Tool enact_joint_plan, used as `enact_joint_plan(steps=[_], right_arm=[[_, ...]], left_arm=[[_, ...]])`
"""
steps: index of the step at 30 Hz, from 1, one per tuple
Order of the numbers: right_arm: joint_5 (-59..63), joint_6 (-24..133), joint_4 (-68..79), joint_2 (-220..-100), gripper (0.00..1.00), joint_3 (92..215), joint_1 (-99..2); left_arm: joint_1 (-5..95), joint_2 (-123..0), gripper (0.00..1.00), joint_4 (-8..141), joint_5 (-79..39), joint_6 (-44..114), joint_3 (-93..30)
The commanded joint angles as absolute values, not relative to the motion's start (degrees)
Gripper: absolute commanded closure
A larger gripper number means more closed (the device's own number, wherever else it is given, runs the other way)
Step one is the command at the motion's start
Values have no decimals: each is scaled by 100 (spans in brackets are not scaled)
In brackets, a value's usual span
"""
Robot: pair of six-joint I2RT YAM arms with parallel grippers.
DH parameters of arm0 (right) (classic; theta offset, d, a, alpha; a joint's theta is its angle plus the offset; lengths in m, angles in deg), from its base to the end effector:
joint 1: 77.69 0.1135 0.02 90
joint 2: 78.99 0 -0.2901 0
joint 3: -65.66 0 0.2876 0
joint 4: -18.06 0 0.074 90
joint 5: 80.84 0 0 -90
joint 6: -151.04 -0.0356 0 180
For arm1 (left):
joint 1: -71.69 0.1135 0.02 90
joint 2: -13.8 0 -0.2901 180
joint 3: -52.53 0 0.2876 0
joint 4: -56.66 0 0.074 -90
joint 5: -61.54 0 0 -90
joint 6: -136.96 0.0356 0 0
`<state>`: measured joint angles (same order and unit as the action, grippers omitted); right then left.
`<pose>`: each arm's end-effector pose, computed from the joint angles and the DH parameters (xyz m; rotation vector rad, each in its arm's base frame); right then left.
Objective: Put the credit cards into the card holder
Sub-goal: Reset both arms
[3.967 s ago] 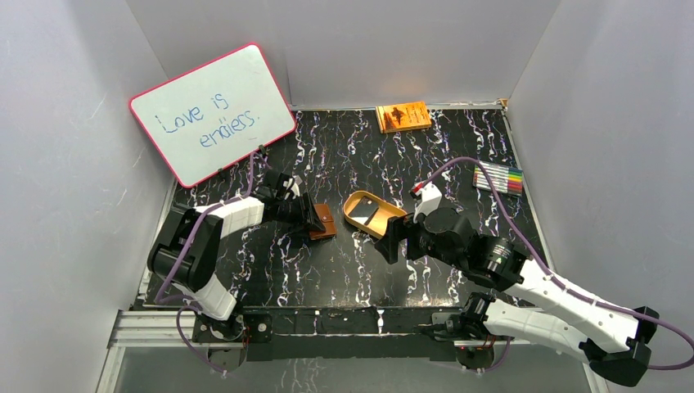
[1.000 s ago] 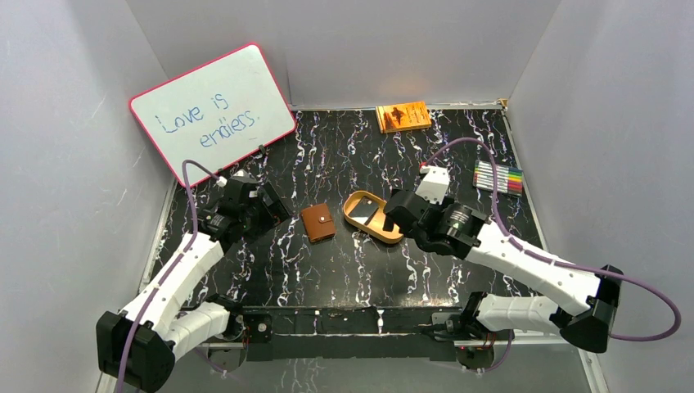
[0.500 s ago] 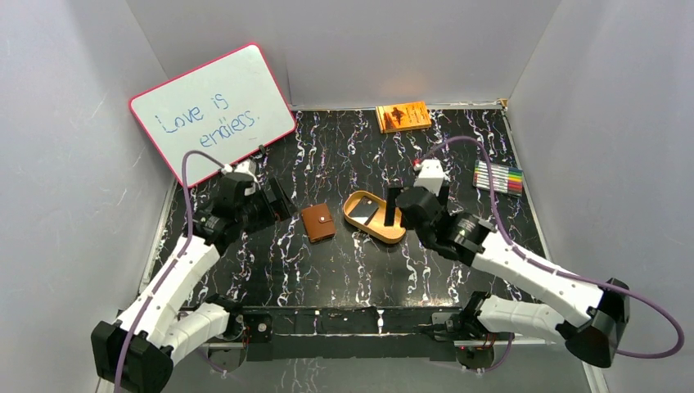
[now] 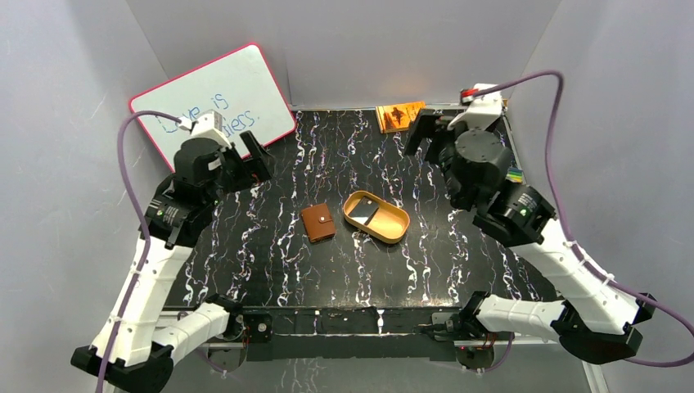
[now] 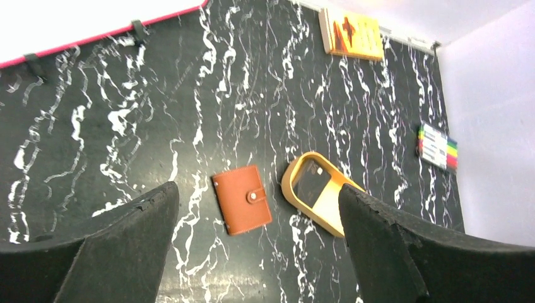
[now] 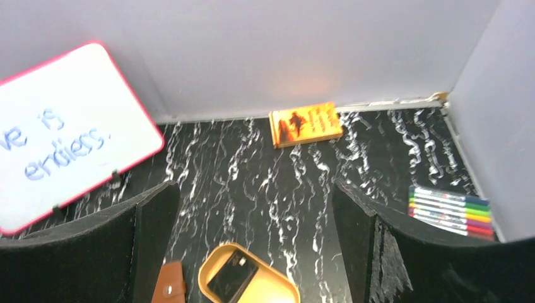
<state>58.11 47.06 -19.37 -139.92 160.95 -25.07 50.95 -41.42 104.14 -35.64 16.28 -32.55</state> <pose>0.1511 0.1535 0.5242 0.1128 1.6059 0.2068 0.1962 -0.0695 0.4619 -0.2521 1.8895 -0.4968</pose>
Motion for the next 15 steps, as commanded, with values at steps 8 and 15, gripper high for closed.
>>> enact_joint_plan(steps=[8, 15], right_arm=[[5468, 5587, -1344, -14838, 1, 18131, -2520], [2846, 6387, -279, -13630, 1, 17359, -2516]], left_arm=[[4904, -5040, 7, 10973, -4211, 2037, -5867], [4510, -5338, 7, 10739, -4013, 2319, -6862]])
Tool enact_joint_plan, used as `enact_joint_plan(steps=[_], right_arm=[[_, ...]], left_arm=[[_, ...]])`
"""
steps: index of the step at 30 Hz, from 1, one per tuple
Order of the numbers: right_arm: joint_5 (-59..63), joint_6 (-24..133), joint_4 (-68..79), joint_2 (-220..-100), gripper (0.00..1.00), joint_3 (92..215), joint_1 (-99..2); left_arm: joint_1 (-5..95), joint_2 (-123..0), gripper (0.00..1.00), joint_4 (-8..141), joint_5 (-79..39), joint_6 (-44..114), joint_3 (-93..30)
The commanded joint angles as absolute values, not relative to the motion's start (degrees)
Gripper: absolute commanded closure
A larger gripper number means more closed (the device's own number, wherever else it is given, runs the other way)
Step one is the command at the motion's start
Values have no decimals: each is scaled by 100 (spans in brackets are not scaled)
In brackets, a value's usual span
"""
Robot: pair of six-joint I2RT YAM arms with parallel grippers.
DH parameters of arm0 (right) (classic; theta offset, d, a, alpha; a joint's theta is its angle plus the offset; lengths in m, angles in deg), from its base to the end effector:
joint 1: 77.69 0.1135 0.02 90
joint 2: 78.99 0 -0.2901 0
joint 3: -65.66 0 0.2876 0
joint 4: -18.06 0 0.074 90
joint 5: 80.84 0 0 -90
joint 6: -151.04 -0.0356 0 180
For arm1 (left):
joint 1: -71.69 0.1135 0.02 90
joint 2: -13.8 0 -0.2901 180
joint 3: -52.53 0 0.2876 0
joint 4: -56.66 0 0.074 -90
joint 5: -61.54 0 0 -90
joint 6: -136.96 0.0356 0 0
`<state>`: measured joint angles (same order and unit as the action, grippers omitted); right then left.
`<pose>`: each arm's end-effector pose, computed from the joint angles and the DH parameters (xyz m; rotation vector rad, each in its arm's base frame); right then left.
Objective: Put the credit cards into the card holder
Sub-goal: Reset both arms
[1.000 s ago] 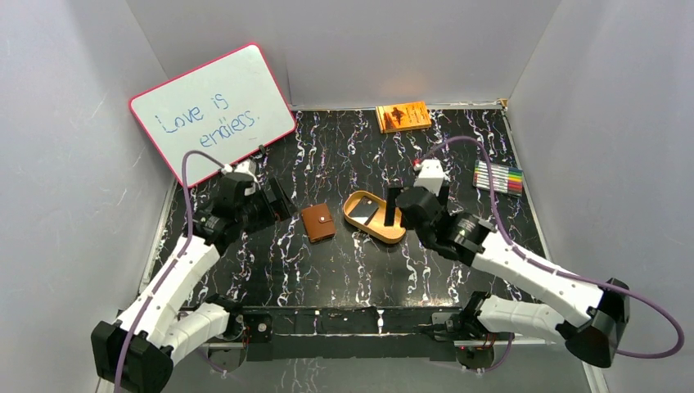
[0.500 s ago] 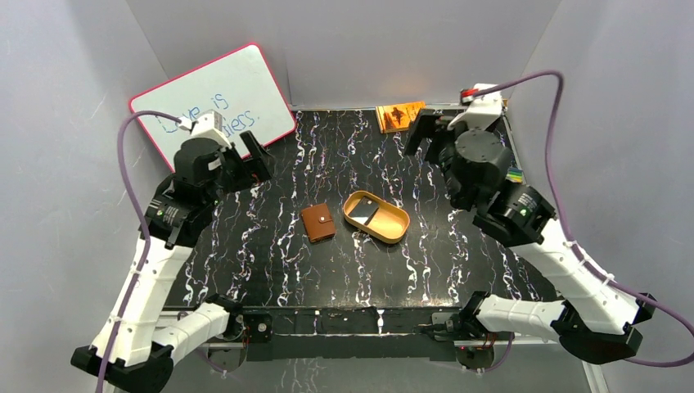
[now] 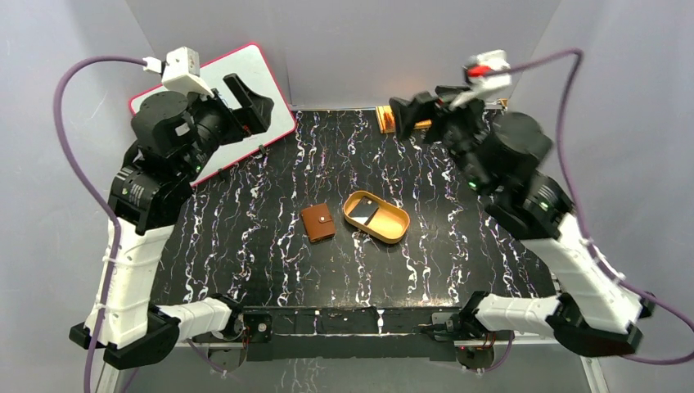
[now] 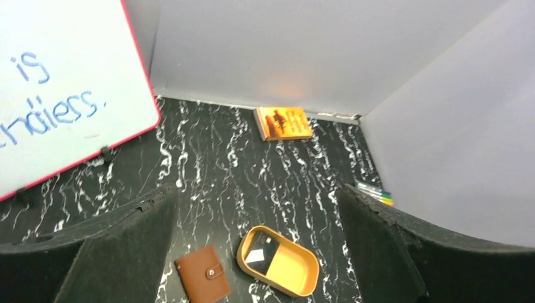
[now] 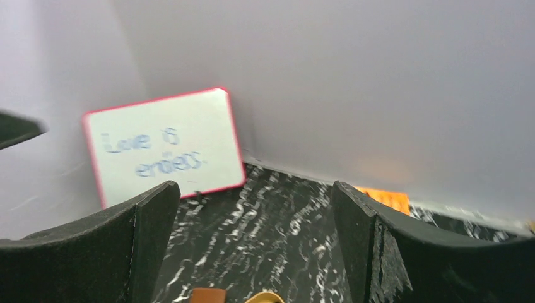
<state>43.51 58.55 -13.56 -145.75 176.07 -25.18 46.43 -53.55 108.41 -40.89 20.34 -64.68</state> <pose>0.1466 0.1582 0.6001 -0.1010 1.4053 0.3901 0.1863 -0.0794 0.5975 -0.1898 1.6173 -0.5268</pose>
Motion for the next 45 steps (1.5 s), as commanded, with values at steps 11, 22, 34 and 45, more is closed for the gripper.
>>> enact_joint_plan(steps=[11, 22, 34, 45], right_arm=[[4171, 5740, -1159, -12566, 1, 16194, -2518], [5183, 6092, -1538, -13221, 2, 17004, -2518], [5064, 6086, -2387, -15466, 1, 19984, -2404], [5388, 7822, -350, -15918, 1, 19874, -1304]], left_arm=[[4271, -5069, 7, 10335, -3452, 2603, -6491], [4172, -4832, 7, 9849, -3524, 2573, -6512], [4057, -4449, 7, 9666, -4097, 2695, -6419], [3925, -4538, 6, 9547, -4282, 2793, -6213]])
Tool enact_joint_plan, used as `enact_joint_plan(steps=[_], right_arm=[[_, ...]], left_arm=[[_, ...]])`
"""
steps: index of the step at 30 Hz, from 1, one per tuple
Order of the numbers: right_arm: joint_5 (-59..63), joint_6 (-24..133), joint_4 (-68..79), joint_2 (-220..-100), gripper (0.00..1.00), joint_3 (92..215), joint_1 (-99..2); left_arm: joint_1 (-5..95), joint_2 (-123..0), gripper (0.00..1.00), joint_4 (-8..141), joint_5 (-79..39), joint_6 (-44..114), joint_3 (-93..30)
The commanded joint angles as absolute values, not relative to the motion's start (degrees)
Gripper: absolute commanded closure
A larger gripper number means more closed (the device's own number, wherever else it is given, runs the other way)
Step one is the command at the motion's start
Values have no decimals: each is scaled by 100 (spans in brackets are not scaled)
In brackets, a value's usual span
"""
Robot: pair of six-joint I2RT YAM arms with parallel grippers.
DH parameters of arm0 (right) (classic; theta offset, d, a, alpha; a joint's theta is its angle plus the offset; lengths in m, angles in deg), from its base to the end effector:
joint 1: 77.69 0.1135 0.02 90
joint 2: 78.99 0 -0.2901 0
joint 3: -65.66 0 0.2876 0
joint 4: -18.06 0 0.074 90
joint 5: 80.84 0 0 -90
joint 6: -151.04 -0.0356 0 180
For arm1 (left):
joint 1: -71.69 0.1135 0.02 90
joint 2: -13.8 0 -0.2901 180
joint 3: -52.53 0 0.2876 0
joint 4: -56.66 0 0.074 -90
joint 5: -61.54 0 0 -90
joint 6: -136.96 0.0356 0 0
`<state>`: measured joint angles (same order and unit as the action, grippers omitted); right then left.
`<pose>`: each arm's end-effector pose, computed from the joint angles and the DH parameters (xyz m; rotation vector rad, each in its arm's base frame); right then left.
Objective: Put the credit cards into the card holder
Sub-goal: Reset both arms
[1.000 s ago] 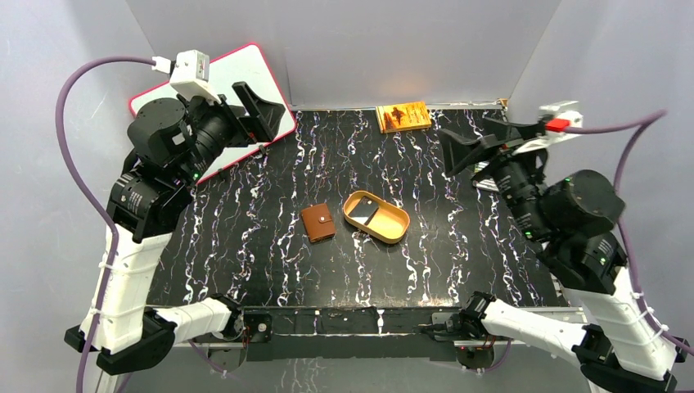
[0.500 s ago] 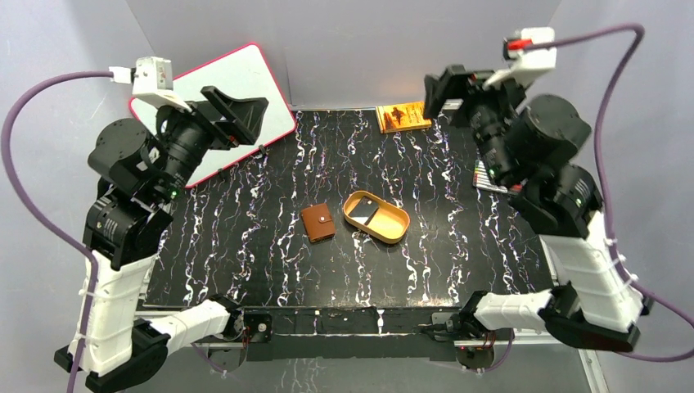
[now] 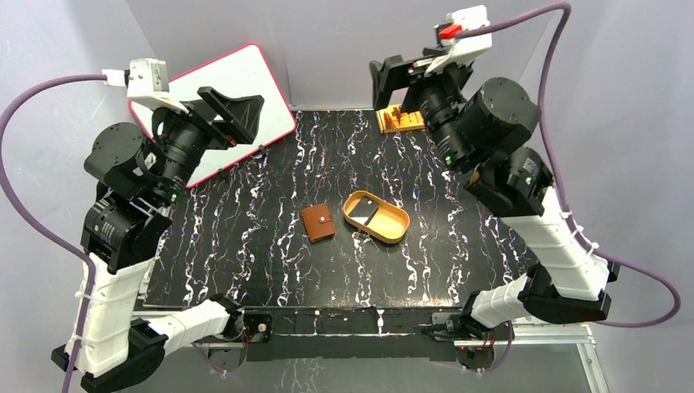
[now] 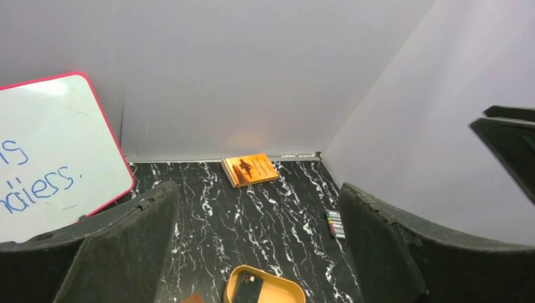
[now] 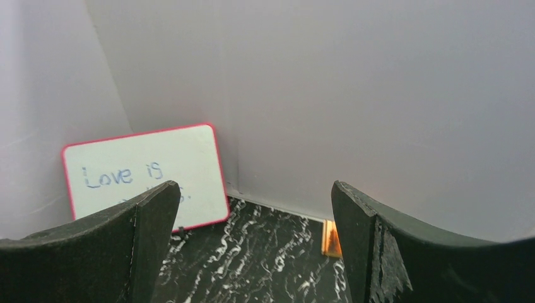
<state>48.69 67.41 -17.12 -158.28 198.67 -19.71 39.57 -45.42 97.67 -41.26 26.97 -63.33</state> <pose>0.1425 0.1851 0.6627 -0.1306 1.3242 0.3352 0.1180 -0.0648 0.6322 -0.0545 1.3303 -0.6299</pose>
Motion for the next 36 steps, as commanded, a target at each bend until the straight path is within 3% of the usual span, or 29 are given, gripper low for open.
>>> enact_joint_plan(steps=[1, 5, 12, 22, 36], right_arm=[[5631, 8177, 115, -15849, 2, 19556, -1081], [6029, 9168, 1639, -15338, 1, 18260, -609], [6045, 8753, 1729, -14189, 1, 16694, -597], [5245, 7535, 1266, -13060, 1, 16614, -597], [5382, 7602, 1217, -13136, 1, 16552, -598]], left_arm=[[3925, -4525, 6, 9525, -4279, 2789, -6172], [3925, -4500, 6, 9482, -4277, 2820, -6068], [3925, -4534, 6, 9459, -4340, 2887, -5888], [3782, -4826, 6, 9398, -4031, 2776, -6461], [3767, -4578, 5, 9363, -4418, 2686, -6111]])
